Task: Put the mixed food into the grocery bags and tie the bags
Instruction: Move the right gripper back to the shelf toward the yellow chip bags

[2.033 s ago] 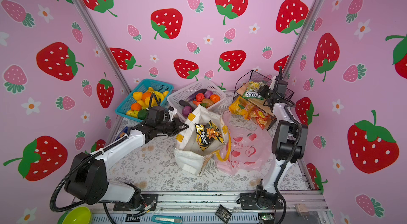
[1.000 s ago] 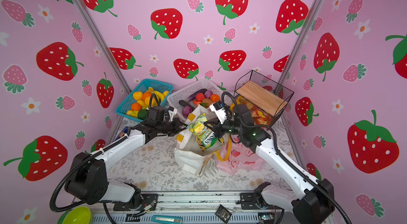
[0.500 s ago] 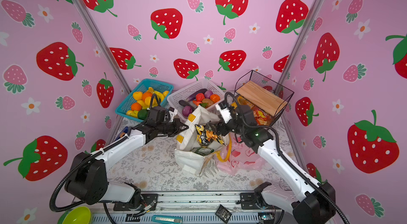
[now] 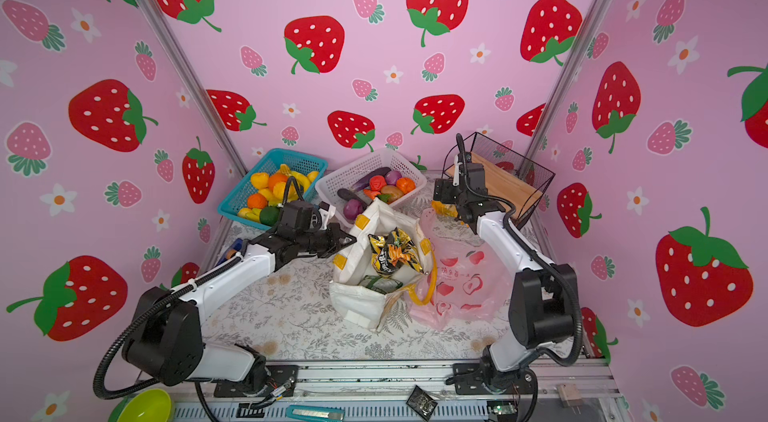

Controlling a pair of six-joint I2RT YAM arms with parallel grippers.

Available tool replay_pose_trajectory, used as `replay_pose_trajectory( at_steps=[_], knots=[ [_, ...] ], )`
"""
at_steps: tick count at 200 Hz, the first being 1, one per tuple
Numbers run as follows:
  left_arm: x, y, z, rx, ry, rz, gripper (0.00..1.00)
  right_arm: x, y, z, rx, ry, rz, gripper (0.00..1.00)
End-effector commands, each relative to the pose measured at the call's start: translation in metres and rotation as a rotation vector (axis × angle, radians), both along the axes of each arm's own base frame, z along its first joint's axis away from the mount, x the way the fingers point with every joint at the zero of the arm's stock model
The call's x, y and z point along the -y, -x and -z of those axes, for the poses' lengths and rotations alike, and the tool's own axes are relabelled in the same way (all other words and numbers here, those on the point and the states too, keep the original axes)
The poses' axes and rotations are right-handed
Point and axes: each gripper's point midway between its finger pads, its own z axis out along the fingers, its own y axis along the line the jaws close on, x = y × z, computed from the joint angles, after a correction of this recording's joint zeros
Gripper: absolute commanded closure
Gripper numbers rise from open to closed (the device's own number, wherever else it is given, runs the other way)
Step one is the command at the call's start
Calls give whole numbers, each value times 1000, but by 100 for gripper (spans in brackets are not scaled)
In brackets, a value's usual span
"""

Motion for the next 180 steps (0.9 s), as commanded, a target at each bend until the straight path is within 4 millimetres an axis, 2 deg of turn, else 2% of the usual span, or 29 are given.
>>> replay_pose_trajectory(
  at_steps=[1, 43, 79, 115, 135, 180],
  knots=[
    [5, 2, -11, 13, 12, 16, 100, 13, -40, -26, 108, -23, 139, 9],
    [4, 2, -10, 12, 5, 15, 100, 15, -100, -3, 92, -7, 239, 14],
    [4, 3, -8, 6, -4, 14, 100, 16, -134, 4, 86, 8, 256, 22],
    [3, 2, -6, 2, -9, 10, 100, 16, -141, 23, 40, 17, 209, 44],
    [5, 2, -4, -4, -9, 16, 100, 19, -141, 32, 11, 42, 164, 52],
    [5, 2, 0, -12, -14, 15, 100, 42, -145, 49, -47, 99, 55, 57]
  ],
)
